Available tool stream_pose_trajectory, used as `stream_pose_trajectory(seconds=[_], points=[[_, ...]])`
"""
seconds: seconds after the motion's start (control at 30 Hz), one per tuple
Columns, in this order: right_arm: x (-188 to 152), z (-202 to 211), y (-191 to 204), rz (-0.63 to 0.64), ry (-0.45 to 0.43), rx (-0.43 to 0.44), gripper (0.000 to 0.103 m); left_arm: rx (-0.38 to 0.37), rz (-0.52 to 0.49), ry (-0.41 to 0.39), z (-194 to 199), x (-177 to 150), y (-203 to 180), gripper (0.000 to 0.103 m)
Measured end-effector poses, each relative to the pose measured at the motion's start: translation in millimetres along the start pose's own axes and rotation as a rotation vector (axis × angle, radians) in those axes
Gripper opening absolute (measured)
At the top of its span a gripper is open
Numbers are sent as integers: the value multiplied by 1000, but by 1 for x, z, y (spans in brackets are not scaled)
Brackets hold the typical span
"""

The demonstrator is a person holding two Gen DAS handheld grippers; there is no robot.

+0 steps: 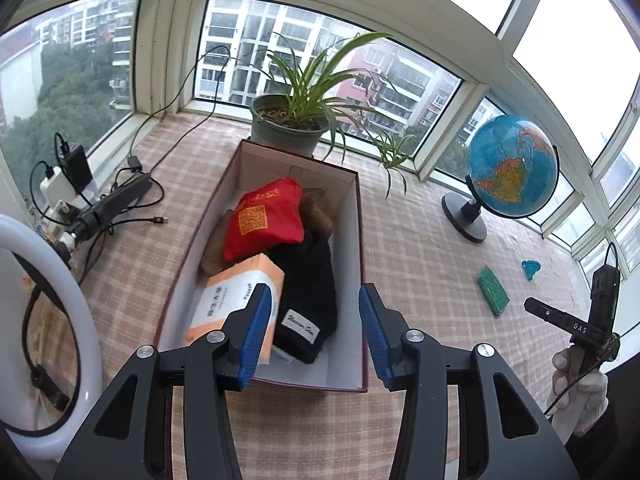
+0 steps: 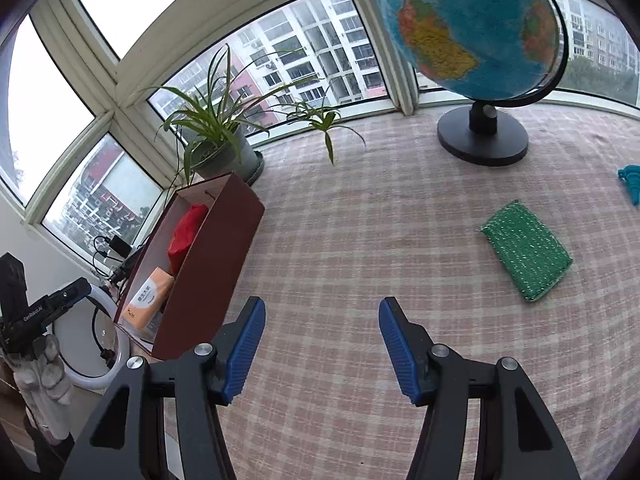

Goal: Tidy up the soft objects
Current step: 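Move the left tool to the green scrubber pad while the right tool moves to the blue funnel, then close the left tool on the green pad while the right tool grasps the blue funnel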

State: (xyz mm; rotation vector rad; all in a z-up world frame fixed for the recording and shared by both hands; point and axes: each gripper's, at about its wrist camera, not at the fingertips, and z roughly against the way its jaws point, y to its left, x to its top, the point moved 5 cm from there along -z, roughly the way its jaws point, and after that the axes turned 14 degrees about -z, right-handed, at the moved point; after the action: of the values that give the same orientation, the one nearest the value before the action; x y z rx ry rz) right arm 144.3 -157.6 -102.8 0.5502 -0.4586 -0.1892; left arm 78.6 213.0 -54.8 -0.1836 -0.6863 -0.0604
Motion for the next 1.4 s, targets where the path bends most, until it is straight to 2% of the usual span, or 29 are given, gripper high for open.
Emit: stream_pose_trajectory(seconds=[0.3,0.37,0.43,0.77,0.9,1.17,1.3,1.4], points=[[26,49,-87,-82,-63,5,55,-54,-44,56,-41,1,-100,45],[32,62,-112,-99,-73,3,55,-76,-55,66,-51,1,-127,50],[38,73,-134,-106,-74,-3,55,-97,-70,76,-60,0,-156,52],[81,110,-246,-121,-67,-123,55,-175,-76,201,-134,-5,-272,53],[100,116,-286,-141,-68,-151,55,-181,-92,254,-166,-7,-311,53],[152,115,-357,-213,-85,-212,55,-221,-49,316,-224,2,-357,53],[184,103,-378,-235,-92,-230,55,-243,-20,341,-249,8,-366,53],[205,84,-395,-234,-88,-276,55,-252,7,352,-266,12,-367,53]])
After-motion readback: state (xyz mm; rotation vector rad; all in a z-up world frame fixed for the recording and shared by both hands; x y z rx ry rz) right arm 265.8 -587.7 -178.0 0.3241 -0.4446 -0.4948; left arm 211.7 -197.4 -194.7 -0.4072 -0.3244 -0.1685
